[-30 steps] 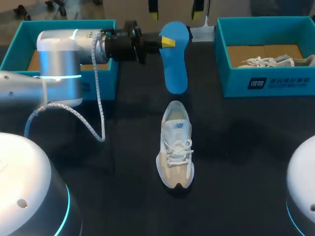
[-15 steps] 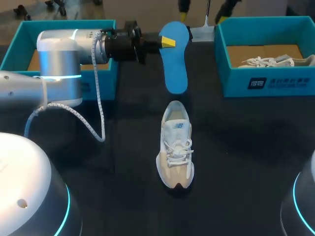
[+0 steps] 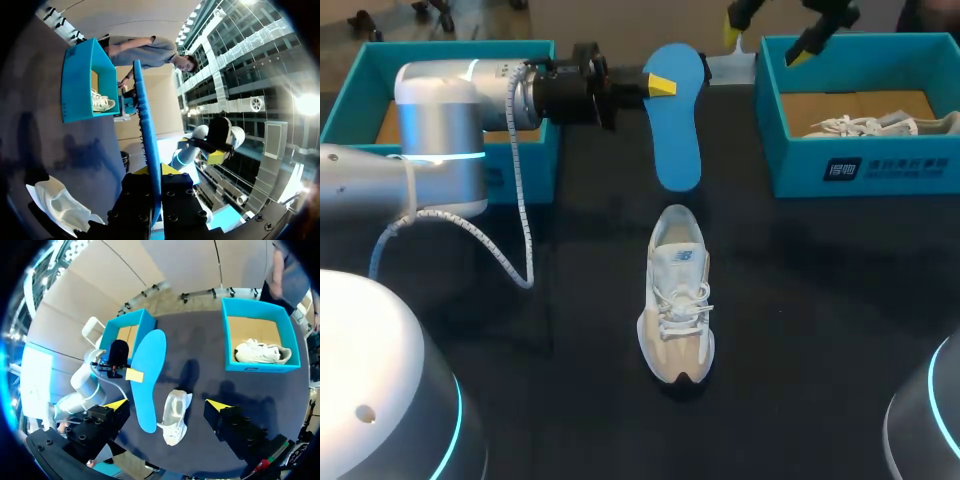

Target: Take the shoe out of the shoebox, open the shoe tongue, remove and reinsert the insole, then place the shoe into the shoebox

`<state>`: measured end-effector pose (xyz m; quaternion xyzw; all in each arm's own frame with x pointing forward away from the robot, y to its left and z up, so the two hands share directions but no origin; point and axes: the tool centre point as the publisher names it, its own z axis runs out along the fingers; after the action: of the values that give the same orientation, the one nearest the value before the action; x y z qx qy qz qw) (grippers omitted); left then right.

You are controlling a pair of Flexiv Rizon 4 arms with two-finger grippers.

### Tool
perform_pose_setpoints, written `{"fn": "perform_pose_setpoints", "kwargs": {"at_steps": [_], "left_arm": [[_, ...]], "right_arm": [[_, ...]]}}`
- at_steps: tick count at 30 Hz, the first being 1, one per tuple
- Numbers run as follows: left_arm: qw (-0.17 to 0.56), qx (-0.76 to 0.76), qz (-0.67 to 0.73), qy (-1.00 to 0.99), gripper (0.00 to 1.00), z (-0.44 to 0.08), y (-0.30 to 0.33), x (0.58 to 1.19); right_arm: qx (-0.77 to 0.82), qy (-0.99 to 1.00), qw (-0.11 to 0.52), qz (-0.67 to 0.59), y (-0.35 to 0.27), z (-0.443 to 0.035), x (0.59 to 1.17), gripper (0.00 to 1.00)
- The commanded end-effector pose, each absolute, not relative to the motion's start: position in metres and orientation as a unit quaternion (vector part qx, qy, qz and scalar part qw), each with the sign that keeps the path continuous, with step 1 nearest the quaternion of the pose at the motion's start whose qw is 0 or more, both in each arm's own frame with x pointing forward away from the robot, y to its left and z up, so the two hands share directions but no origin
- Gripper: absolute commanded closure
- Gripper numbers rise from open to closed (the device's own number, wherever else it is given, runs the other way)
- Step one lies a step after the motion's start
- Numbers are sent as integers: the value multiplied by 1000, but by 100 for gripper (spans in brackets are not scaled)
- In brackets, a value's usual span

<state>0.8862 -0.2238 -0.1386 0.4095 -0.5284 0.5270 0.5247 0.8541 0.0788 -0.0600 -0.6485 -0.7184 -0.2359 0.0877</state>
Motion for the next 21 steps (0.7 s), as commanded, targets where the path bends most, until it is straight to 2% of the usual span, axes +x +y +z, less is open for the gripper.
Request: {"fn": "perform_pose_setpoints", "kwargs": {"at_steps": [1,13,17,21], "left_arm": [[524,410,527,-528,100,-138,-224,885],[524,410,527,-528,100,-138,-224,885],[524,410,527,-528,100,-138,-224,885],[524,410,527,-528,100,-138,-224,885]], "right_arm": [[-619,-709,158,-298,77,-66,856,0],[-619,-709,158,-298,77,-66,856,0],[-589,-700,203,-349,74,-77,859,0],[-572,-696,221,-374,71,-87,861,0]]}}
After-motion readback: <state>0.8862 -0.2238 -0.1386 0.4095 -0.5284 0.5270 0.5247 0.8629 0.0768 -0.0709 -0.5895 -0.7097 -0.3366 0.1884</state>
